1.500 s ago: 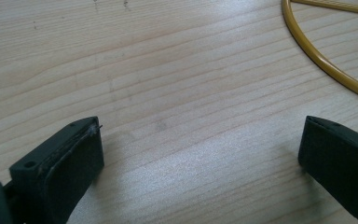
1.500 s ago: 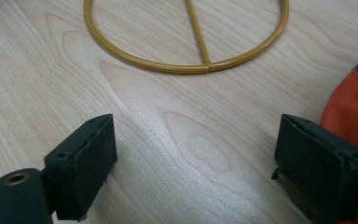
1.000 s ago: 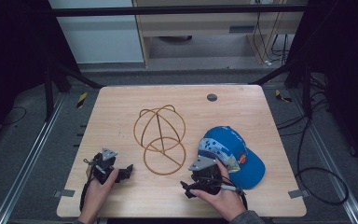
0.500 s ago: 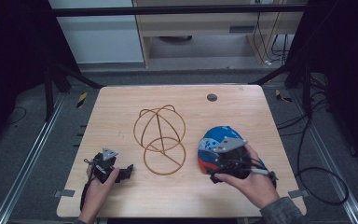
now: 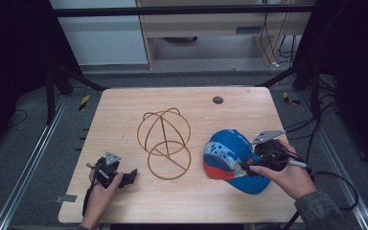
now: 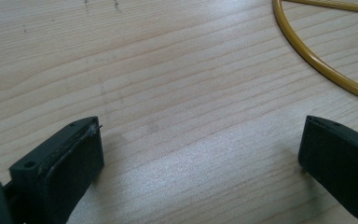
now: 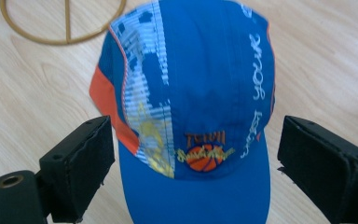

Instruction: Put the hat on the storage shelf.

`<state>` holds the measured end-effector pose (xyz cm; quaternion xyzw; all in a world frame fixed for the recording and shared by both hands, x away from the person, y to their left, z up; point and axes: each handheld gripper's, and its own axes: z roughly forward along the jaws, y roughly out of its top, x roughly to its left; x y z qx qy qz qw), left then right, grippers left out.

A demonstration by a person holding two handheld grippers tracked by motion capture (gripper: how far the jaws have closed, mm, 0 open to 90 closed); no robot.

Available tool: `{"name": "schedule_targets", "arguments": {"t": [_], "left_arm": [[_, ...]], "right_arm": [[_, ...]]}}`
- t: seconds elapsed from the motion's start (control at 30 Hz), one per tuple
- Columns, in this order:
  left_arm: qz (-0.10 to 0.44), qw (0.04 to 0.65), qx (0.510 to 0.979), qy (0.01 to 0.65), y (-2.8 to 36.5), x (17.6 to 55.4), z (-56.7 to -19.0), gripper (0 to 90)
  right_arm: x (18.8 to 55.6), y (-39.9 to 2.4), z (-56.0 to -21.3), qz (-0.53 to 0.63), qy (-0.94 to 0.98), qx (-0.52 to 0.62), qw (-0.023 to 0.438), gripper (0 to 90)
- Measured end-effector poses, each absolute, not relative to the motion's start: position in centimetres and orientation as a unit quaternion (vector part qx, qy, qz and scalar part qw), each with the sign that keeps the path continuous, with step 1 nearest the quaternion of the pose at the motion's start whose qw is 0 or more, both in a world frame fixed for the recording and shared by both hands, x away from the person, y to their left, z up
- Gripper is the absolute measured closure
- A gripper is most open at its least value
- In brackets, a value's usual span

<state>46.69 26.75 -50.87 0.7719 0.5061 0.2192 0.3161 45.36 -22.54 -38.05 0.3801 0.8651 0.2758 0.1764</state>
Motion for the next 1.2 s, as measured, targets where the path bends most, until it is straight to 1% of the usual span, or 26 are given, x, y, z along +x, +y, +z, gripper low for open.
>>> {"name": "schedule_targets", "arguments": {"t": [0.2,0.4,0.57,0.8,0.97,1.03,1.07,1.1,1.13,1.17,1.2], "left_arm": [[0.219,0.316,0.772,0.506,26.7,46.7,-50.9,0.0],[0.219,0.317,0.772,0.506,26.7,46.7,-50.9,0.0],[0.219,0.316,0.772,0.506,26.6,46.7,-50.9,0.0],[0.218,0.317,0.773,0.504,26.6,46.7,-50.9,0.0],[0.218,0.317,0.774,0.503,26.6,46.7,-50.9,0.0],[0.218,0.317,0.774,0.503,26.5,46.6,-50.9,0.0],[0.218,0.317,0.774,0.503,26.5,46.6,-50.9,0.0],[0.218,0.318,0.774,0.502,26.5,46.7,-50.9,0.0],[0.218,0.318,0.774,0.502,26.5,46.7,-50.9,0.0],[0.218,0.318,0.774,0.501,26.5,46.6,-50.9,0.0],[0.218,0.318,0.774,0.501,26.5,46.6,-50.9,0.0]], "right_arm": [[45.9,-23.1,-39.1,0.262,0.873,0.378,0.161,8.8],[47.4,-23.2,-40.2,0.254,0.878,0.379,0.145,8.5],[48.8,-22.4,-40.6,0.25,0.882,0.377,0.133,8.4],[49.7,-21.6,-41.2,0.234,0.889,0.372,0.125,10.0],[50.0,-21.4,-41.3,0.232,0.892,0.369,0.118,12.6],[50.2,-21.1,-41.3,0.229,0.895,0.364,0.115,16.1],[50.2,-21.1,-41.3,0.229,0.895,0.364,0.115,16.1],[50.4,-21.0,-41.4,0.226,0.897,0.361,0.114,20.5],[50.4,-21.0,-41.4,0.226,0.897,0.361,0.114,20.5],[50.4,-20.9,-41.4,0.221,0.899,0.36,0.114,25.5],[50.5,-20.9,-41.4,0.219,0.9,0.358,0.112,27.9]]}}
